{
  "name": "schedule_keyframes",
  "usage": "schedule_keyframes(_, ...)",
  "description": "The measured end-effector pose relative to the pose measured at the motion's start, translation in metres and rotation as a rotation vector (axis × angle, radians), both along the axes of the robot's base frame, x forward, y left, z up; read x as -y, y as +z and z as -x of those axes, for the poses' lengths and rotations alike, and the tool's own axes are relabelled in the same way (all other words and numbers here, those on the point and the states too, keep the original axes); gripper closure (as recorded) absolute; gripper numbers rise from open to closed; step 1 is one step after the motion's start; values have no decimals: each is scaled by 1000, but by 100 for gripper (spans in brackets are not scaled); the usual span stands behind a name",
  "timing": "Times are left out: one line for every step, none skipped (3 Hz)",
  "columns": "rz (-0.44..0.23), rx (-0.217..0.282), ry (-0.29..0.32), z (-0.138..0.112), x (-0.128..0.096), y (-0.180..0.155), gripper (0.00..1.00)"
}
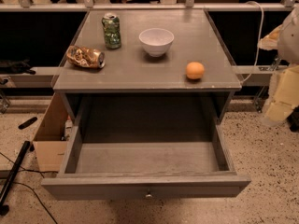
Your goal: Place orange into top drawer
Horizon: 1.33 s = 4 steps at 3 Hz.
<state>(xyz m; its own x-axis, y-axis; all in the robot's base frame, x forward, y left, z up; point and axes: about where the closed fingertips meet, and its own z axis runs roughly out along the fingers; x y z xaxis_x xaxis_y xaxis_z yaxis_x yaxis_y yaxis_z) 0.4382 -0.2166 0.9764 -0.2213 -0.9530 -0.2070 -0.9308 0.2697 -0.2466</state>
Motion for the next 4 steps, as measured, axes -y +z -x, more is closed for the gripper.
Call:
schedule_keyframes(0, 0, 0, 0, 0, 0, 0)
schedule_keyframes(-46, 27, 29, -9, -9, -2, 0)
schedule_keyframes(-184, 93, 123, -47, -35, -1, 0)
schedule_keyframes(-381, 132, 217, -100, -71, 1, 0)
